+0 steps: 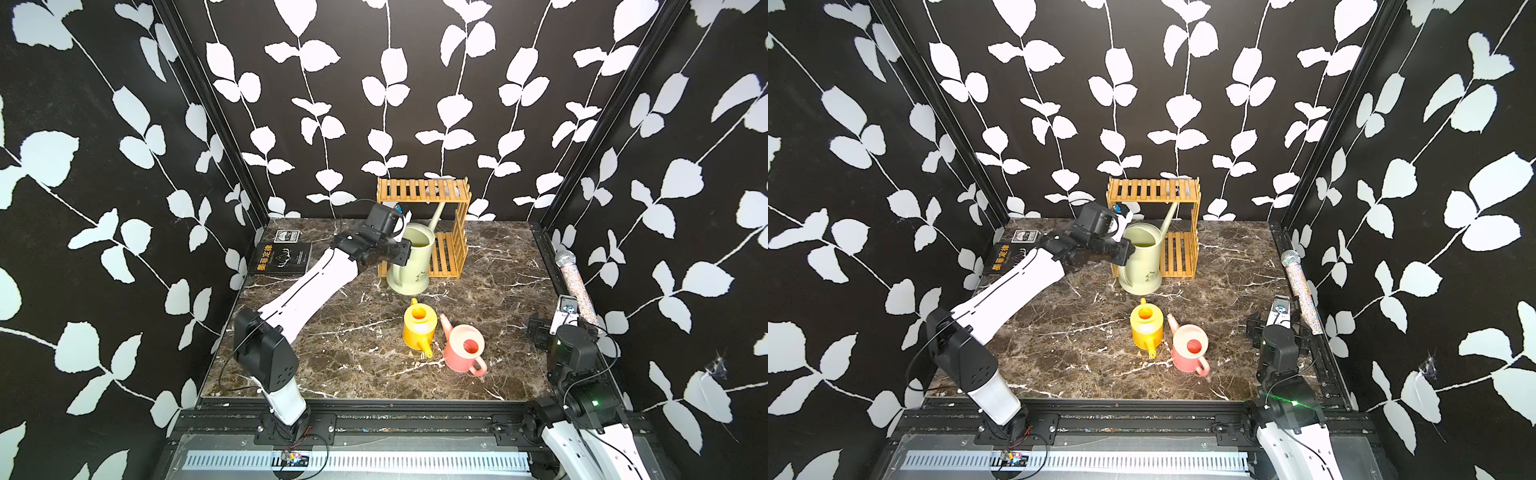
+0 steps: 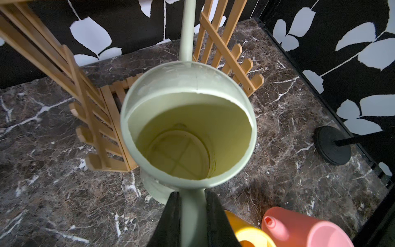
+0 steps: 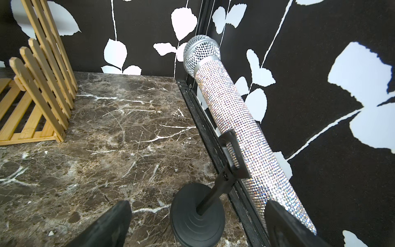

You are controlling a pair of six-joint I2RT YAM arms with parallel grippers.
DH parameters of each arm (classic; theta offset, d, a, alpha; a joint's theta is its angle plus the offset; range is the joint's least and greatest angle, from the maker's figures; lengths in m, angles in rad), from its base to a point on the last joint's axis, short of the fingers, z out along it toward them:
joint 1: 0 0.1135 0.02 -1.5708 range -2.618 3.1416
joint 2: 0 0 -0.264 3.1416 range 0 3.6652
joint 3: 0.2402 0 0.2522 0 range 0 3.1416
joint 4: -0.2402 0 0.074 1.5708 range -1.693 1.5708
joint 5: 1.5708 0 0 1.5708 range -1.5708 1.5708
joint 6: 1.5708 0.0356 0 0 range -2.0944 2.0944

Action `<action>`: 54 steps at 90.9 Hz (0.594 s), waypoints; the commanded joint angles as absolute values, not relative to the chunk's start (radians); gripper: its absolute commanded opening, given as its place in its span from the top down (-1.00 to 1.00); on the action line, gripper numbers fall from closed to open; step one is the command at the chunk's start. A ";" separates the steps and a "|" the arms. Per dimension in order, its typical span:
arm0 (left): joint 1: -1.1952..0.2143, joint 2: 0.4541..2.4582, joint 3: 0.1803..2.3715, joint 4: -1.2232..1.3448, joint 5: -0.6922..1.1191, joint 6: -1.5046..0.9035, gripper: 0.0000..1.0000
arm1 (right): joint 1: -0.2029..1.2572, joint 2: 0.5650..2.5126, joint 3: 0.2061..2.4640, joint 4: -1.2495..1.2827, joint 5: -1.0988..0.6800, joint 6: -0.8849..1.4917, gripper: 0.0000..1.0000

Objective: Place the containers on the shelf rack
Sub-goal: Place the spray bottle on the shelf.

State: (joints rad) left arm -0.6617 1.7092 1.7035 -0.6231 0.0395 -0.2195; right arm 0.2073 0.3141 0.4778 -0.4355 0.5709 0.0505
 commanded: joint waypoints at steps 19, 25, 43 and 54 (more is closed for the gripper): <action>-0.690 1.771 1.805 -0.505 -0.103 -0.342 1.00 | 0.190 0.298 0.468 -0.397 0.590 0.043 -0.98; -0.692 1.785 1.810 -0.488 -0.108 -0.358 1.00 | 0.188 0.300 0.467 -0.396 0.589 0.043 -0.97; -0.741 1.828 1.840 -0.427 -0.179 -0.326 1.00 | 0.184 0.300 0.465 -0.396 0.586 0.044 -0.97; -0.747 1.870 1.875 -0.412 -0.196 -0.326 1.00 | 0.182 0.303 0.465 -0.396 0.579 0.044 -0.97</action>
